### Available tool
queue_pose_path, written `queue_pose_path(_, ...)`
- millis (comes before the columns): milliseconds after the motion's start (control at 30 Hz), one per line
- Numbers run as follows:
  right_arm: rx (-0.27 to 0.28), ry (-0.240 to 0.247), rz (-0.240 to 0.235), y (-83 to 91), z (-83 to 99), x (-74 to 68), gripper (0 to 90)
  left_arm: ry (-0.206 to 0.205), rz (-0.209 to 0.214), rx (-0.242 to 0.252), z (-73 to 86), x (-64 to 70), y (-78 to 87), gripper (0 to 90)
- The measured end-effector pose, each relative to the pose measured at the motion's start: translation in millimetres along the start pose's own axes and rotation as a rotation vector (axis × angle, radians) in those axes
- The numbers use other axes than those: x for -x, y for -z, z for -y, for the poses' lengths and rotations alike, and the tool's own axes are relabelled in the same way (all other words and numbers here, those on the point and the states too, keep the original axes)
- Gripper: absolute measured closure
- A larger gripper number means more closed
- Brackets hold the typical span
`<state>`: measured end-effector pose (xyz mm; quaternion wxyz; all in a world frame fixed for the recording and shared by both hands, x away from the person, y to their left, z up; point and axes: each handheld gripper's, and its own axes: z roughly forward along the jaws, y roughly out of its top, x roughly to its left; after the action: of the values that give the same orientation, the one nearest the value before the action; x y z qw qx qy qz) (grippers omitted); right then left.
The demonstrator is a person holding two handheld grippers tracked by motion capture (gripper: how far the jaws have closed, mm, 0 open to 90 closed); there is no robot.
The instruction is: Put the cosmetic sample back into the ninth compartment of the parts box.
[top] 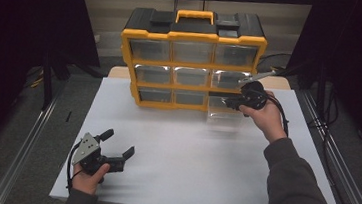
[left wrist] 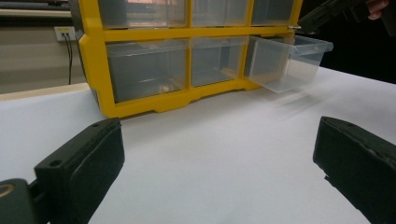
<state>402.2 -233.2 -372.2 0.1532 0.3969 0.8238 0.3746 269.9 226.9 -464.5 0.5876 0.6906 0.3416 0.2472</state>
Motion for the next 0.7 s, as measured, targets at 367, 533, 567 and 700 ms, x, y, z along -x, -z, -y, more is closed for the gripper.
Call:
queue_pose_path(367, -0.008, 0.006, 0.002, -5.4, -0.3, -0.5, 81.4, 0.007, 0.0, 0.006, 0.0, 0.3, -0.3, 2.3)
queue_pose_path(533, -0.014, 0.008, 0.002, -8.9, -0.2, -2.0, 81.4, 0.001, 0.004, 0.002, -0.2, -0.5, 0.6, 2.3)
queue_pose_path(567, -0.014, 0.008, 0.002, -8.9, -0.2, -2.0, 81.4, 0.001, 0.004, 0.002, -0.2, -0.5, 0.6, 2.3)
queue_pose_path(700, -0.017, 0.014, 0.006, -11.1, -0.6, -3.8, 81.4, 0.012, -0.002, 0.006, 0.1, 0.5, 0.0, 2.3)
